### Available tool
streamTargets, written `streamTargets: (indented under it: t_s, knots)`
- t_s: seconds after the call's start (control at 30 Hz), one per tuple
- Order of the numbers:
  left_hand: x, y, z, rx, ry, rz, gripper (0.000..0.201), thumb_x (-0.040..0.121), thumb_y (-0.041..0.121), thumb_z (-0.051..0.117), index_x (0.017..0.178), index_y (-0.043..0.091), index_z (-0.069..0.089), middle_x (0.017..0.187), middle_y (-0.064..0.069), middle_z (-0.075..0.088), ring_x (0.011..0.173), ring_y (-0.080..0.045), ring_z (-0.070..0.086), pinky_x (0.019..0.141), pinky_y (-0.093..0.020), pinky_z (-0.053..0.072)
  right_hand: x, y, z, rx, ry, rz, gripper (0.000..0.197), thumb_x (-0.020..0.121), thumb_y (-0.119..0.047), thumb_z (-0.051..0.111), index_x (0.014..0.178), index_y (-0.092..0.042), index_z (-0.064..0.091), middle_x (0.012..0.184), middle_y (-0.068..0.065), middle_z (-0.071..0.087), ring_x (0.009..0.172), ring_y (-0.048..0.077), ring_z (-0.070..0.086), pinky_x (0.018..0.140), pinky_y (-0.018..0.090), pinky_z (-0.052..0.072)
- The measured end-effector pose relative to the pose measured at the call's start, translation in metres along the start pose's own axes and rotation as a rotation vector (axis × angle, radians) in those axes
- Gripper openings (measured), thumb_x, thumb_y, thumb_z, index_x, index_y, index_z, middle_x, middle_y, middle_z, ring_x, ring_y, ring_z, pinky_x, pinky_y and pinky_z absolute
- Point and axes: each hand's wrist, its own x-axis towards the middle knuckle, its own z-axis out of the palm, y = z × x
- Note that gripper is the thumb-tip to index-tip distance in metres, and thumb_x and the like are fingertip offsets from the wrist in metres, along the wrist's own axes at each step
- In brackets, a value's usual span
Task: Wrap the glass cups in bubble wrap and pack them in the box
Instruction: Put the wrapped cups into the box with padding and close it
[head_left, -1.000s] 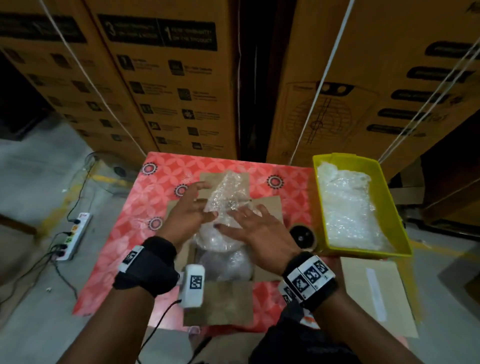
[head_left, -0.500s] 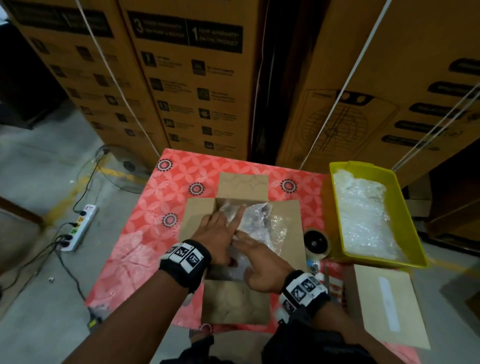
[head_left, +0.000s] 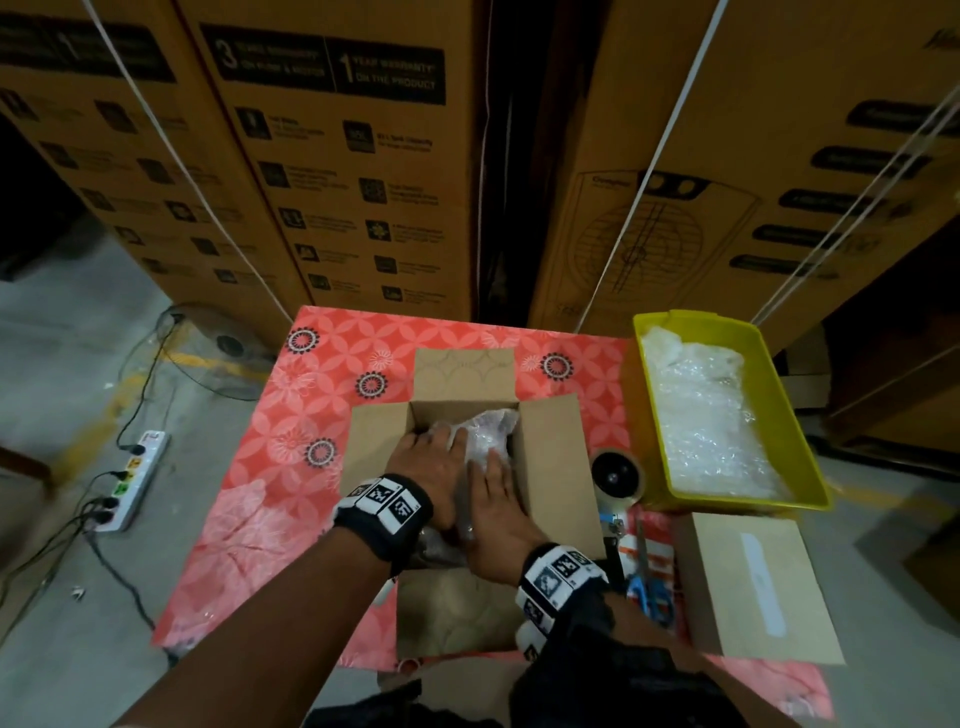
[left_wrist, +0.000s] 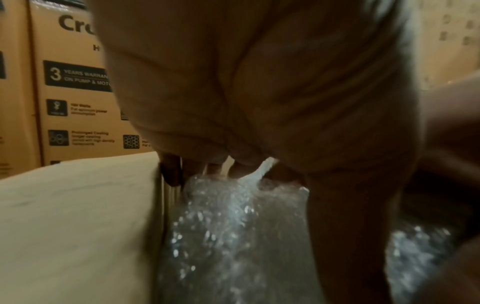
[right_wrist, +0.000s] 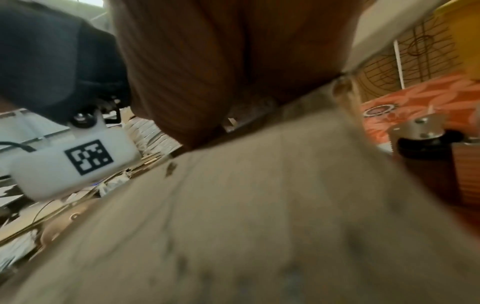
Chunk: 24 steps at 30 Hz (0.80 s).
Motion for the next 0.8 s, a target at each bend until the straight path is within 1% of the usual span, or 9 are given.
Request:
streamTargets:
  t_s: [0.07,0.17,0.27,0.33,0.4,0.53,0.67,0.73,0.8]
  knots:
    - [0.0,0.003,0.0,0.022,0.039,0.016,0.159,0.057,0.077,0.087,0.166,0.017,-0.013,0.171,-0.018,0.0,0.157,-0.037,0.011,0.129,-0.049,0.013,-0.001,0.003,-0.003,0.073,-0.018,0.058,0.124,0.094,-0.05,0.07,0.16,0.0,-0.024,0.16,0.03,-0.041,0.158,0.049,-0.01,0.131,0.046,0.01]
    - [0.003,0.003,0.002,-0.059,0.085,0.118,0.16,0.055,0.062,0.094,0.161,0.044,-0.025,0.17,-0.013,-0.009,0.157,-0.043,0.002,0.127,-0.058,0.018,-0.001,0.008,0.0,0.003,0.033,0.034,0.124,0.093,-0.047,0.071,0.16,0.002,-0.021,0.159,0.036,-0.037,0.156,0.053,-0.008,0.13,0.048,0.02]
    - [0.009,0.003,0.004,-0.079,-0.037,0.131,0.153,0.059,0.06,0.095,0.156,0.058,-0.024,0.172,-0.009,-0.016,0.158,-0.047,-0.007,0.127,-0.062,0.018,-0.011,0.003,-0.007,-0.048,0.116,0.05,0.103,0.09,-0.03,0.073,0.164,-0.003,0.007,0.165,0.037,-0.002,0.136,0.048,0.052,0.107,0.047,0.052]
    - [0.016,0.006,0.007,-0.021,-0.111,0.087,0.151,0.055,0.068,0.093,0.158,0.057,-0.017,0.171,-0.009,-0.019,0.158,-0.048,-0.011,0.127,-0.062,0.018,-0.016,-0.001,-0.01,-0.083,0.033,0.044,0.093,0.096,-0.021,0.069,0.163,0.0,0.008,0.16,0.038,0.026,0.121,0.043,0.064,0.1,0.047,0.056]
    - [0.021,0.012,0.008,0.013,-0.099,0.055,0.144,0.054,0.069,0.092,0.159,0.052,-0.005,0.17,-0.011,-0.012,0.156,-0.048,-0.002,0.126,-0.062,0.022,-0.021,-0.006,-0.014,-0.11,-0.025,0.035,0.088,0.1,-0.016,0.065,0.163,0.005,0.007,0.158,0.035,0.035,0.123,0.042,0.063,0.101,0.046,0.055]
    - [0.026,0.023,0.001,0.09,-0.07,0.099,0.147,0.059,0.063,0.095,0.165,0.029,0.0,0.174,-0.01,-0.015,0.16,-0.042,-0.003,0.127,-0.066,0.014,-0.034,-0.005,-0.045,-0.141,0.018,-0.046,0.038,0.098,-0.013,0.064,0.135,-0.007,0.06,0.13,0.022,0.065,0.111,0.038,0.068,0.089,0.042,0.056]
    - [0.027,0.025,-0.002,0.095,-0.149,0.138,0.163,0.059,0.062,0.096,0.166,0.024,-0.021,0.177,-0.001,-0.014,0.164,-0.03,-0.009,0.125,-0.069,0.004,-0.051,0.04,-0.091,0.045,0.334,-0.049,0.037,0.092,-0.038,0.062,0.126,-0.028,0.069,0.115,0.002,0.077,0.105,0.022,0.073,0.088,0.034,0.059]
    - [0.027,0.029,-0.007,0.095,-0.159,0.127,0.164,0.059,0.061,0.096,0.166,0.022,-0.022,0.178,-0.002,-0.011,0.164,-0.031,-0.006,0.125,-0.068,0.006,-0.062,0.09,-0.116,0.219,0.54,0.07,0.036,0.088,-0.043,0.059,0.113,-0.024,0.077,0.105,-0.003,0.08,0.092,0.014,0.074,0.085,0.028,0.057]
    - [0.026,0.032,-0.015,0.075,-0.212,0.129,0.161,0.06,0.058,0.097,0.168,0.02,-0.016,0.177,-0.004,-0.015,0.163,-0.031,-0.013,0.126,-0.069,0.003,-0.074,0.156,-0.14,0.27,0.684,0.268,0.025,0.087,-0.032,0.067,0.107,-0.021,0.077,0.1,0.002,0.081,0.087,0.02,0.076,0.081,0.029,0.058]
